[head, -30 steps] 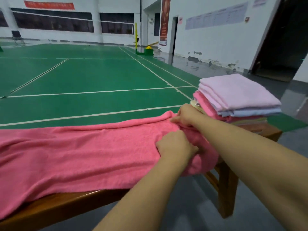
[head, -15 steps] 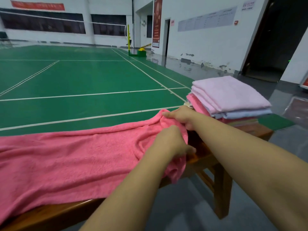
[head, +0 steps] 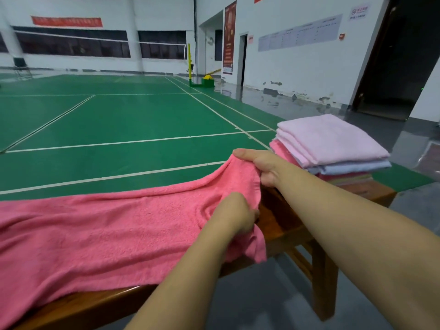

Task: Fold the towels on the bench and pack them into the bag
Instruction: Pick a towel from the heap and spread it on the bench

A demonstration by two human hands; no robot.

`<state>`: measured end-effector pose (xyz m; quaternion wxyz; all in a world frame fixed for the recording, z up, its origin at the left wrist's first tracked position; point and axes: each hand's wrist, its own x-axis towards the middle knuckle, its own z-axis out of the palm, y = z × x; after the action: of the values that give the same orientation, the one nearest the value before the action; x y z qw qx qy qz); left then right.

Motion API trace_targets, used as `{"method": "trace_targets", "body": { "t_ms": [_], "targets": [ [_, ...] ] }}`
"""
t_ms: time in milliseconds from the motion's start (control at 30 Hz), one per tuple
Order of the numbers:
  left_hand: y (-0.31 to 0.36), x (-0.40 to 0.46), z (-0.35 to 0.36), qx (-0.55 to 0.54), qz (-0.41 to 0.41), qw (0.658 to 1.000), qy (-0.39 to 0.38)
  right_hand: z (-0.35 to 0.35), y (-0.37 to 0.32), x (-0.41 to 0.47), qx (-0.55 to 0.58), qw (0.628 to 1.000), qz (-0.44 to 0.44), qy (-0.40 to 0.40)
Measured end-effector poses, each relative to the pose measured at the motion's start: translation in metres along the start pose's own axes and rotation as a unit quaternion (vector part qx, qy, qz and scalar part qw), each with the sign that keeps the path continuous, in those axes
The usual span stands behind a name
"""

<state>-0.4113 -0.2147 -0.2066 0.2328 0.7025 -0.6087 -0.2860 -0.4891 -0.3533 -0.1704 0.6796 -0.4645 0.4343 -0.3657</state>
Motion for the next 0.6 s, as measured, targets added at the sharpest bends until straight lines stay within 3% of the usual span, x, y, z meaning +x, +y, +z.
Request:
{"method": "trace_targets", "body": {
  "t_ms": [133, 233, 300, 400, 600],
  "targets": [
    [-0.007, -0.01, -0.026, -0.288, -0.065, 0.955, 0.012, 0.008, -0.002, -0.001, 0.035, 0.997, -0.075, 0.012],
    [-0.015, -0.01, -0.042, -0.368, -0.084, 0.922, 0.085, 0.014, -0.01, 0.0, 0.07, 0.99, -0.119, 0.021],
    [-0.014, -0.016, -0.052, -0.387, -0.083, 0.914, 0.087, 0.017, -0.015, 0.001, 0.075, 0.988, -0.135, 0.028],
    [-0.009, -0.021, -0.064, -0.481, -0.078, 0.873, -0.025, 0.022, -0.027, 0.001, 0.081, 0.984, -0.154, 0.036],
    [0.028, -0.024, -0.046, -0.671, -0.011, 0.725, -0.153, 0.008, -0.069, 0.002, 0.036, 0.973, -0.196, 0.116]
  ]
}}
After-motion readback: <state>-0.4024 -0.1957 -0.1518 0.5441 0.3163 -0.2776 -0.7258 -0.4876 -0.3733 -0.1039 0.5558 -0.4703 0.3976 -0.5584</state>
